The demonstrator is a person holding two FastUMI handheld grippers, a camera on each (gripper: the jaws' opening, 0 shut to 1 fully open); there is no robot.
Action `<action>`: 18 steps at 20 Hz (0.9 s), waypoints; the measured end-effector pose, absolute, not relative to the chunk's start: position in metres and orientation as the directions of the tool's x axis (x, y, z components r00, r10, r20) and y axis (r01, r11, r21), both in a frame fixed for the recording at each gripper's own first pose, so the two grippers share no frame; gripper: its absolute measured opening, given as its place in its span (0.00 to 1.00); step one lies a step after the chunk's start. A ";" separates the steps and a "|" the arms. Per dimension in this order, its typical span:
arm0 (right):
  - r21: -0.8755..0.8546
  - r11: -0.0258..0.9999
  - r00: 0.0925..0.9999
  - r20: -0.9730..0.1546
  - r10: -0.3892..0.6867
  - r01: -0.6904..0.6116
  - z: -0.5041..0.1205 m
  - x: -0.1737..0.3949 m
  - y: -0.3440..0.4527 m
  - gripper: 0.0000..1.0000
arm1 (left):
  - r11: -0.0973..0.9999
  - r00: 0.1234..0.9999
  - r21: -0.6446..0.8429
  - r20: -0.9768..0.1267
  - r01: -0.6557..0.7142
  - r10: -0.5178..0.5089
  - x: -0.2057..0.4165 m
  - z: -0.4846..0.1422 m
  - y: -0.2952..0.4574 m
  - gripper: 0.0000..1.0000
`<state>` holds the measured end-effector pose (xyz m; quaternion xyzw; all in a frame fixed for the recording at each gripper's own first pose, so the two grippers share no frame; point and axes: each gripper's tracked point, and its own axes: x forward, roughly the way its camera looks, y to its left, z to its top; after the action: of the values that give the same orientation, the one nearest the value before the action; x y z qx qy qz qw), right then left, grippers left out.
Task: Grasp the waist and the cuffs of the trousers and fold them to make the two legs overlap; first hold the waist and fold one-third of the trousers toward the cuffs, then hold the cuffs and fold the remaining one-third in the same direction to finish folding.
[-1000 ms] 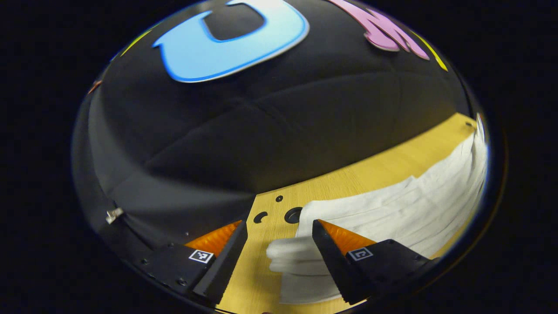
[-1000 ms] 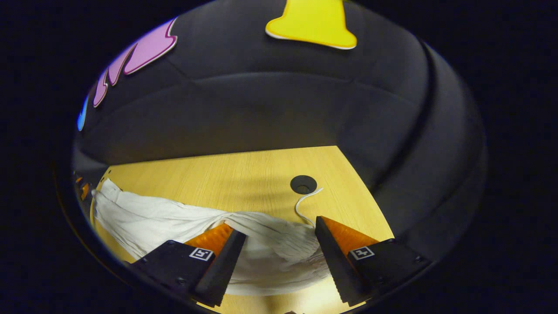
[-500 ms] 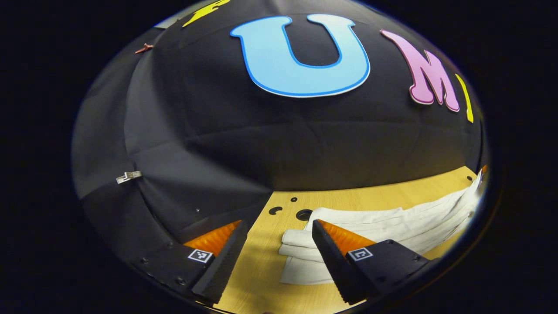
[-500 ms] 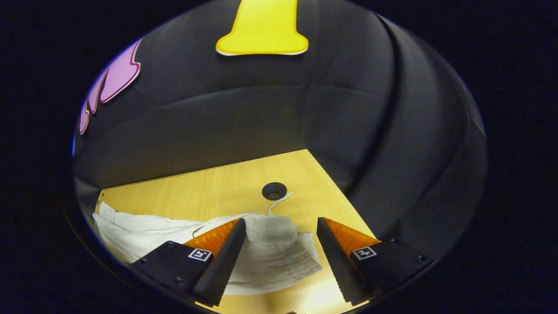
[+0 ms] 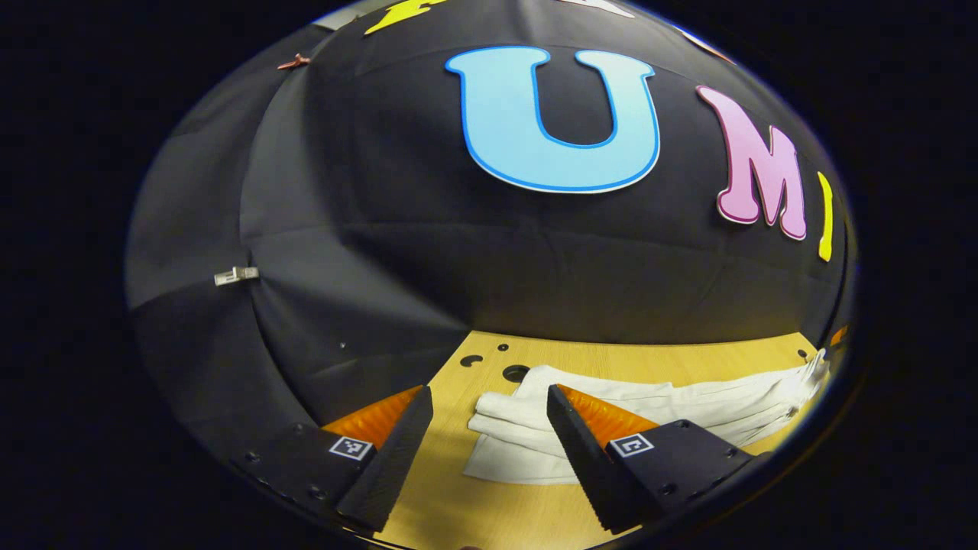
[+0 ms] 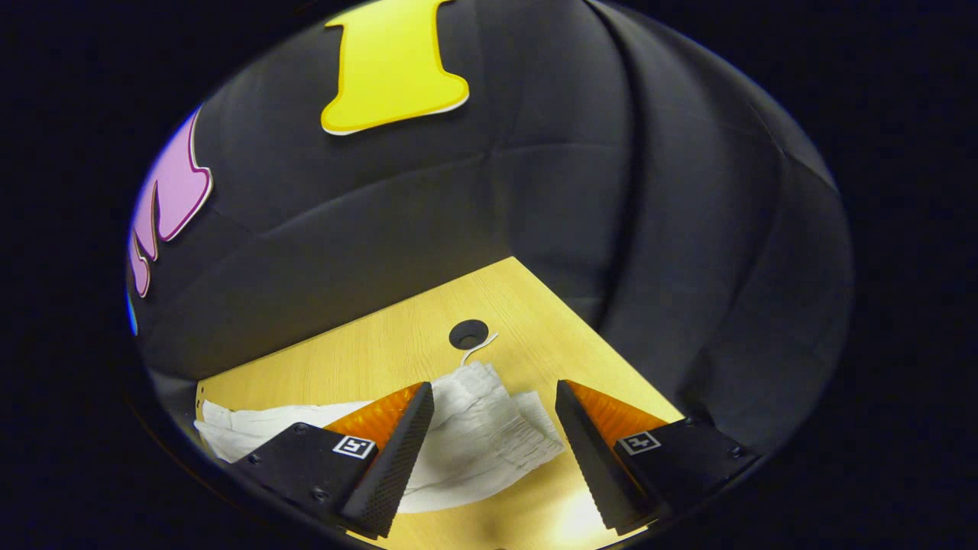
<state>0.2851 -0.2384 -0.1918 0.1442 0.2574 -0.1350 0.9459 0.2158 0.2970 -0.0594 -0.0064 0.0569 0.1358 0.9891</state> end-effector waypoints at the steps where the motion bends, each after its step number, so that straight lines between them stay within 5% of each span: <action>1: 0.209 0.912 0.818 -0.542 -0.193 0.354 -0.204 0.282 -0.237 0.99 | 0.960 0.953 -0.004 -0.118 -0.280 0.278 0.213 -0.063 0.299 0.97; 14: 0.109 0.875 0.765 -0.545 -0.344 0.471 -0.260 0.269 -0.249 0.99 | 0.948 0.929 0.000 -0.198 -0.319 0.312 0.192 -0.118 0.300 0.98; 17: 0.064 0.882 0.764 -0.532 -0.366 0.467 -0.256 0.270 -0.250 0.94 | 0.955 0.934 -0.010 -0.211 -0.298 0.289 0.195 -0.127 0.291 0.98; 18: 0.071 0.885 0.767 -0.534 -0.356 0.460 -0.257 0.272 -0.248 0.83 | 0.959 0.936 -0.006 -0.220 -0.283 0.274 0.197 -0.129 0.287 0.98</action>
<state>0.2716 -0.2477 -0.2567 0.0991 0.2626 -0.2183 0.9346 0.1972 0.2872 -0.1292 -0.0187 0.1091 0.1415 0.9837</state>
